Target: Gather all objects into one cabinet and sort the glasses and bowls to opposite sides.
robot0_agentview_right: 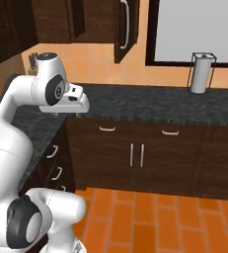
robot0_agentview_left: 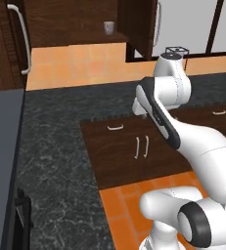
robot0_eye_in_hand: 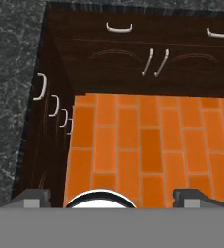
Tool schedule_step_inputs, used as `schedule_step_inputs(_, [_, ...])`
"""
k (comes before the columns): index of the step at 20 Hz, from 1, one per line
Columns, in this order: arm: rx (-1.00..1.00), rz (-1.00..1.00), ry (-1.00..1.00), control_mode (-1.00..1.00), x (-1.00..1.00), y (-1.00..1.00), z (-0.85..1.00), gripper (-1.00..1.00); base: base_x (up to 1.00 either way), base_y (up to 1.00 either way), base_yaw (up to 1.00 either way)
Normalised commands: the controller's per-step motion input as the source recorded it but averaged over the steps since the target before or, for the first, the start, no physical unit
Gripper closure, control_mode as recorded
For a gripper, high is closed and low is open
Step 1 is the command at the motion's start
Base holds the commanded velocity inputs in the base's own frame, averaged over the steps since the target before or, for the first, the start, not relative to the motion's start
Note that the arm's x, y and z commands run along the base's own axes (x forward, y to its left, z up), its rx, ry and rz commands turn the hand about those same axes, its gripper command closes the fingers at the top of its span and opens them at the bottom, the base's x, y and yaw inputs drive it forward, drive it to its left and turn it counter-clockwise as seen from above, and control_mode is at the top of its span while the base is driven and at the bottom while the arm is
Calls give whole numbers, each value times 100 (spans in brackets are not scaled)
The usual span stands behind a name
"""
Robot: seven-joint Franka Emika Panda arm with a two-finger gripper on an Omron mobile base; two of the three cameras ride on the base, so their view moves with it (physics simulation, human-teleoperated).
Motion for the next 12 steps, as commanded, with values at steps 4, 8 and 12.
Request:
schedule_step_inputs(4, [0,0,0,100,0,0,0,-100,100,52,0])
schedule_step_inputs(8, [0,0,0,100,0,0,0,-100,100,24,0])
schedule_step_inputs(12, [0,0,0,100,0,0,0,-100,100,15,0])
